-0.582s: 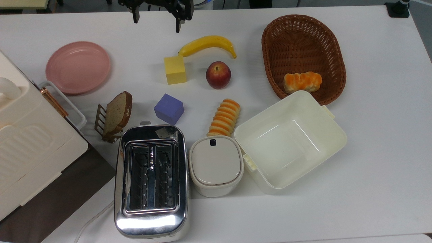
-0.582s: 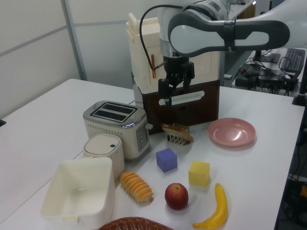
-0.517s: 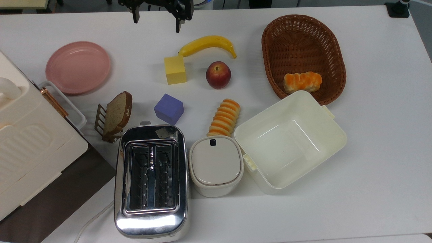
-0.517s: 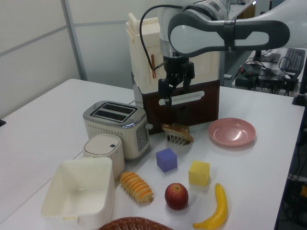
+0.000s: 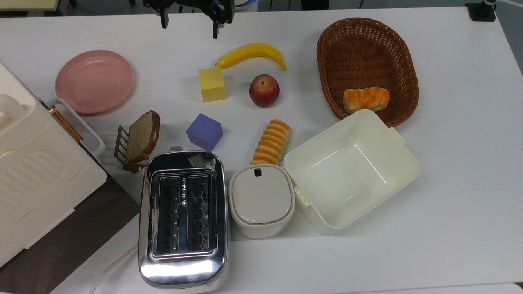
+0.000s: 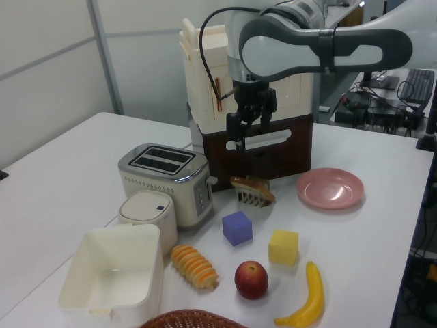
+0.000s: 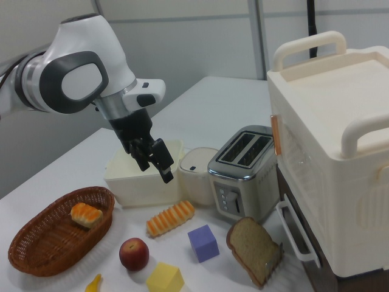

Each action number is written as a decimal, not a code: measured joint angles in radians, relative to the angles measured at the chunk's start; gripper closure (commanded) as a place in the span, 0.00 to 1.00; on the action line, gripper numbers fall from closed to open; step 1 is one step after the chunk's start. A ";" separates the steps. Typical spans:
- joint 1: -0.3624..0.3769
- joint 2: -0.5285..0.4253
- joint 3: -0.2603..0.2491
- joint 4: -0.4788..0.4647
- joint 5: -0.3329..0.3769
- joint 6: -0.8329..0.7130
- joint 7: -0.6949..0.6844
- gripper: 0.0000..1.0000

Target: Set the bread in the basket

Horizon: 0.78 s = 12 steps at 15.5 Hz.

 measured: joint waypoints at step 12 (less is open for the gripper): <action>0.003 0.000 0.001 -0.003 0.000 -0.035 -0.003 0.00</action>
